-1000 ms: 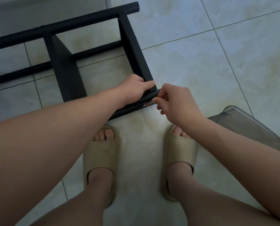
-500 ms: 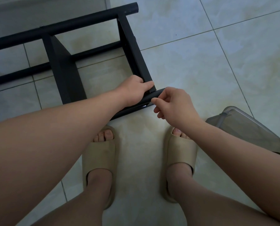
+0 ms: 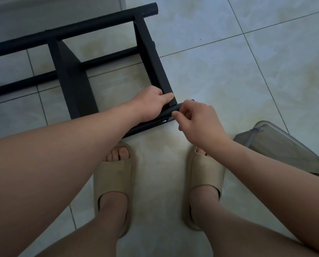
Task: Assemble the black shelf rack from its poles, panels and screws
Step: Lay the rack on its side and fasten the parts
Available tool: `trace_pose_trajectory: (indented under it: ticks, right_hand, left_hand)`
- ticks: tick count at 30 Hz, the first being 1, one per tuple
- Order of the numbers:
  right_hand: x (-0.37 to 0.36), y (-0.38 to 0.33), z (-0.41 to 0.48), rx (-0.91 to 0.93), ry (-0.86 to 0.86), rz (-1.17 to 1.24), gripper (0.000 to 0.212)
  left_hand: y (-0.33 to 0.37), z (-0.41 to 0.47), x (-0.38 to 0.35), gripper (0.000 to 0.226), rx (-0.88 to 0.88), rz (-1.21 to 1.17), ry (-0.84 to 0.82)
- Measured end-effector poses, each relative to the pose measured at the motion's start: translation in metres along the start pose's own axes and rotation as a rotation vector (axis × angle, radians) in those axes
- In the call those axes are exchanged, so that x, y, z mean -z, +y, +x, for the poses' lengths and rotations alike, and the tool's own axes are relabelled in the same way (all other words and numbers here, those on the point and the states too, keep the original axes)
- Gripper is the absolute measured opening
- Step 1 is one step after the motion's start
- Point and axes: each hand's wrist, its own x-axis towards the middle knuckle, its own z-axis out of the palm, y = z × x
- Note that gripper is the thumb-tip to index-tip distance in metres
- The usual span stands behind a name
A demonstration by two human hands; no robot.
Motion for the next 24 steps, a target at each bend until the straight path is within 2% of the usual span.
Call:
trace_pose_trajectory:
  ticks: [2,4,11,15,17,21,24]
  right_hand:
    - [-0.002,0.000,0.001,-0.120,-0.031,0.208,0.028]
    - [-0.002,0.000,0.001,-0.158,-0.036,0.271,0.028]
    - [0.010,0.005,0.010,-0.062,0.036,-0.065,0.037]
    - [0.015,0.007,0.011,0.005,-0.039,-0.045,0.030]
    - [0.015,0.006,0.011,0.035,-0.061,-0.110,0.026]
    - [0.014,-0.002,0.005,0.102,-0.089,-0.328,0.020]
    - [0.027,0.004,-0.009,0.073,-0.132,-0.267,0.022]
  left_hand:
    - [-0.001,0.001,0.000,0.049,0.005,-0.017,0.002]
    - [-0.002,0.002,-0.001,0.051,0.010,-0.024,0.003]
    - [-0.002,0.003,-0.002,0.041,0.005,-0.083,0.034]
    - [-0.003,0.002,-0.002,0.042,0.005,-0.079,0.042]
    - [-0.001,0.001,-0.003,0.043,0.016,-0.068,0.054]
    - [0.009,-0.012,-0.008,0.035,0.057,0.070,0.118]
    - [0.019,-0.035,-0.012,0.046,0.135,0.245,0.229]
